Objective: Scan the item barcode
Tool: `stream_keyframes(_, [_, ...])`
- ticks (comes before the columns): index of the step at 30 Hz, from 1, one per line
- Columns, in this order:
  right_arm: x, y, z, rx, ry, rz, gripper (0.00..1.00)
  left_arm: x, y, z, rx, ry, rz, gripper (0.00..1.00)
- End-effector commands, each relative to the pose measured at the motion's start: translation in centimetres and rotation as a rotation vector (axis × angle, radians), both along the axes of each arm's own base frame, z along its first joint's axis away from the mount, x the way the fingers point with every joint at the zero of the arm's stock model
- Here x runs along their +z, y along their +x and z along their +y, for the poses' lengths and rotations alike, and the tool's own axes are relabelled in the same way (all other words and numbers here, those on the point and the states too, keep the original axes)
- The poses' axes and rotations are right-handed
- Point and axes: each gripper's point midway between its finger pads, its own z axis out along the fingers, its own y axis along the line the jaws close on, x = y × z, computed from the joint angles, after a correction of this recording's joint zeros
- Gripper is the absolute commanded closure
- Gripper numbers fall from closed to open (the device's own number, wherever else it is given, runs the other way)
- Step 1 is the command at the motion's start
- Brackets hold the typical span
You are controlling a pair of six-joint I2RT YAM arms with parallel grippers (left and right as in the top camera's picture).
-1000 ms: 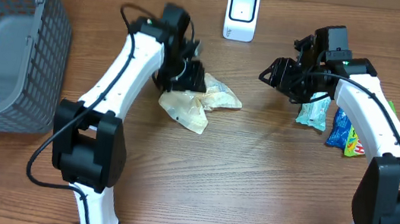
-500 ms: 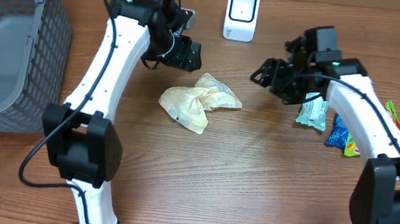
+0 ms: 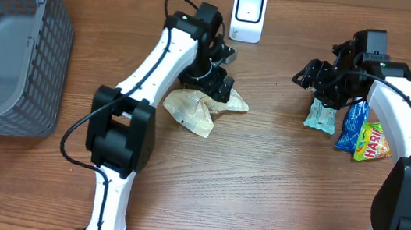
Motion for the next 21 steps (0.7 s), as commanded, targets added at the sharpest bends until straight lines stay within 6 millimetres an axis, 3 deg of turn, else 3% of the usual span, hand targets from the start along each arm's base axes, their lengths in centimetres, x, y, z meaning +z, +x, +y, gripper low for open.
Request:
stream_keyframes(1, [1.7, 0.8, -0.2, 0.024, -0.021, -0.064, 0.24, -2.4, 0.2, 0.6, -0.026, 0.038, 0.028, 0.20])
stream_keyframes(5, [1.6, 0.8, -0.3, 0.022, -0.029, -0.065, 0.24, -4.5, -0.1, 0.8, -0.025, 0.053, 0.073, 0.39])
stream_keyframes(12, [1.6, 0.8, -0.3, 0.023, -0.029, -0.065, 0.24, -4.9, 0.3, 0.4, -0.023, 0.040, 0.064, 0.95])
stream_keyframes(16, [1.6, 0.7, -0.3, 0.041, -0.036, -0.070, 0.24, -4.4, -0.4, -0.5, -0.004, -0.051, 0.113, 0.96])
stream_keyframes(19, [1.5, 0.7, -0.3, 0.041, -0.036, -0.066, 0.24, -3.0, -1.3, -2.3, -0.006, -0.229, 0.183, 0.96])
stream_keyframes(21, [1.5, 0.7, -0.3, 0.041, -0.036, -0.066, 0.24, -1.0, -1.9, -3.9, -0.034, -0.422, 0.225, 0.96])
